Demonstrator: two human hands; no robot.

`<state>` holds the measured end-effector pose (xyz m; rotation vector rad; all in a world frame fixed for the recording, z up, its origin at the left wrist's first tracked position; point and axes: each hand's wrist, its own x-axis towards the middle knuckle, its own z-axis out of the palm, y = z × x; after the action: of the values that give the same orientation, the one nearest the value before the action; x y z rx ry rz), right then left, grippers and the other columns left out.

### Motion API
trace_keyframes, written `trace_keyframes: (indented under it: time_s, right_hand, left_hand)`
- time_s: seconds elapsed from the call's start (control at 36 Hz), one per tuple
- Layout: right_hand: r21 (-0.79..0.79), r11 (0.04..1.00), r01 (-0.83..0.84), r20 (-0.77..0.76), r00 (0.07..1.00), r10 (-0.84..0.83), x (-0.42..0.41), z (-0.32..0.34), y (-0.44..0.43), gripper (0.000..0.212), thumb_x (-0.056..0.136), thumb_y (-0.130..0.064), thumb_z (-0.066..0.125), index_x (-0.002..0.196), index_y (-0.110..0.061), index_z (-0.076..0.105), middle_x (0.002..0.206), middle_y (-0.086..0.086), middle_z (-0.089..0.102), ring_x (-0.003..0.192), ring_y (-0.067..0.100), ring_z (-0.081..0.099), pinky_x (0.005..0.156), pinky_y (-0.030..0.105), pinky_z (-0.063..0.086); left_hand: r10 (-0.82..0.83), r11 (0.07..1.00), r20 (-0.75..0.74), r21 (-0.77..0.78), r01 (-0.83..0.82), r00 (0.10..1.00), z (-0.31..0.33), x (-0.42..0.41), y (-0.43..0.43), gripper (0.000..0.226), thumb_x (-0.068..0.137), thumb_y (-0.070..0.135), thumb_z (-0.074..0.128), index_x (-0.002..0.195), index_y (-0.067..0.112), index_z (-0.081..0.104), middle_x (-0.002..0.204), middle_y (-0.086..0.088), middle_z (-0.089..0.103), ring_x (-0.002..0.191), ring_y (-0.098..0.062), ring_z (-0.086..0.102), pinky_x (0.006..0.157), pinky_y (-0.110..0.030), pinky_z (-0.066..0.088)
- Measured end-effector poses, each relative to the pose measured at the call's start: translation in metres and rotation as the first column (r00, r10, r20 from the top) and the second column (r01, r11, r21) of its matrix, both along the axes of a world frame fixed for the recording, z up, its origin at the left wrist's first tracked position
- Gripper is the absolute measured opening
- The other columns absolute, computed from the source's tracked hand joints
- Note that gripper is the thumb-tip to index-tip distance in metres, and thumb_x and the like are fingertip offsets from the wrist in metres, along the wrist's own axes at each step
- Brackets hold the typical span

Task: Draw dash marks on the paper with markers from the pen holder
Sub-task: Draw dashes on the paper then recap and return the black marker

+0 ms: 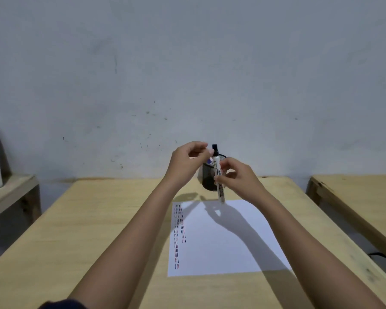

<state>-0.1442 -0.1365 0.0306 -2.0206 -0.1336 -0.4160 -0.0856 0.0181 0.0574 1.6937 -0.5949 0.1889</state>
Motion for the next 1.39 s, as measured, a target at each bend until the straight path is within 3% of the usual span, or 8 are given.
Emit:
trace_keyframes:
  time_s: [0.08, 0.19, 0.28, 0.47, 0.64, 0.83, 0.92, 1.39]
  right_hand:
    - [0.004, 0.994, 0.108, 0.069, 0.992, -0.108, 0.021, 0.012, -0.018, 0.016, 0.078, -0.008, 0.067, 0.089, -0.013, 0.057, 0.094, 0.014, 0.063, 0.069, 0.026, 0.061, 0.070, 0.041, 0.053]
    - [0.062, 0.970, 0.236, 0.155, 0.957, -0.243, 0.051, 0.025, -0.035, 0.018, 0.079, -0.006, 0.064, 0.079, -0.016, 0.049, 0.089, 0.004, 0.062, 0.067, 0.022, 0.063, 0.053, 0.014, 0.043]
    - [0.052, 0.957, 0.284, 0.190, 0.938, -0.289, 0.075, 0.024, -0.041, 0.014, 0.080, -0.007, 0.062, 0.086, -0.009, 0.049, 0.086, 0.006, 0.062, 0.072, 0.025, 0.065, 0.050, 0.009, 0.041]
    - [-0.073, 0.958, 0.277, 0.097, 0.958, -0.270, 0.111, 0.001, -0.039, 0.012, 0.087, -0.016, 0.055, 0.094, -0.007, 0.051, 0.083, 0.005, 0.059, 0.070, 0.020, 0.058, 0.060, 0.027, 0.047]
    - [-0.236, 0.938, 0.254, 0.033, 0.967, -0.254, 0.123, -0.014, -0.038, 0.024, 0.087, -0.024, 0.056, 0.085, 0.000, 0.057, 0.083, 0.017, 0.064, 0.073, 0.030, 0.058, 0.065, 0.036, 0.046]
    - [-0.372, 0.916, 0.154, -0.059, 0.980, -0.188, 0.127, -0.011, -0.036, 0.011, 0.082, -0.019, 0.058, 0.089, -0.013, 0.052, 0.072, 0.005, 0.059, 0.065, 0.026, 0.054, 0.056, 0.034, 0.043]
    - [-0.405, 0.903, 0.141, -0.080, 0.979, -0.189, 0.131, -0.012, -0.034, 0.008, 0.084, -0.019, 0.055, 0.080, -0.013, 0.051, 0.065, -0.001, 0.049, 0.060, 0.022, 0.046, 0.052, 0.029, 0.035]
    - [-0.433, 0.871, 0.230, -0.051, 0.959, -0.278, 0.145, -0.016, -0.032, 0.021, 0.077, -0.016, 0.064, 0.097, -0.012, 0.061, 0.093, 0.012, 0.066, 0.083, 0.030, 0.061, 0.069, 0.036, 0.051]
  left_hand:
    - [0.038, 0.994, -0.006, 0.100, -0.038, 0.999, -0.011, 0.017, -0.005, 0.017, 0.083, 0.024, 0.069, 0.098, 0.019, 0.063, 0.091, 0.003, 0.065, 0.081, 0.001, 0.060, 0.076, -0.007, 0.046]
    - [0.075, 0.945, -0.074, 0.325, -0.047, 0.994, -0.044, 0.044, -0.014, 0.051, 0.081, 0.028, 0.071, 0.123, 0.005, 0.055, 0.118, -0.009, 0.059, 0.107, -0.019, 0.055, 0.096, -0.030, 0.043]
    - [0.077, 0.925, -0.113, 0.380, -0.028, 0.991, -0.064, 0.059, -0.026, 0.064, 0.078, 0.033, 0.073, 0.131, 0.005, 0.048, 0.131, -0.009, 0.051, 0.120, -0.022, 0.050, 0.102, -0.034, 0.041]
    - [0.063, 0.973, -0.119, 0.227, -0.035, 0.991, -0.080, 0.077, -0.057, 0.048, 0.071, 0.022, 0.079, 0.112, 0.024, 0.052, 0.107, 0.010, 0.048, 0.105, -0.010, 0.047, 0.082, -0.022, 0.039]
    - [0.076, 0.989, -0.174, 0.135, -0.052, 0.982, -0.092, 0.090, -0.066, 0.052, 0.063, 0.026, 0.082, 0.104, 0.030, 0.050, 0.113, 0.000, 0.062, 0.105, -0.017, 0.061, 0.093, -0.041, 0.051]
    - [0.035, 0.996, -0.199, 0.089, -0.018, 0.979, -0.096, 0.097, -0.064, 0.047, 0.065, 0.027, 0.084, 0.091, 0.042, 0.048, 0.111, 0.002, 0.065, 0.102, -0.013, 0.064, 0.092, -0.038, 0.053]
    - [0.032, 0.997, -0.195, 0.076, -0.017, 0.980, -0.097, 0.098, -0.064, 0.045, 0.064, 0.028, 0.084, 0.090, 0.041, 0.050, 0.108, 0.001, 0.066, 0.101, -0.014, 0.065, 0.091, -0.040, 0.053]
    - [0.004, 0.997, -0.236, 0.076, 0.014, 0.972, -0.101, 0.104, -0.063, 0.056, 0.059, 0.033, 0.084, 0.105, 0.026, 0.055, 0.109, -0.003, 0.067, 0.101, -0.016, 0.066, 0.091, -0.042, 0.054]
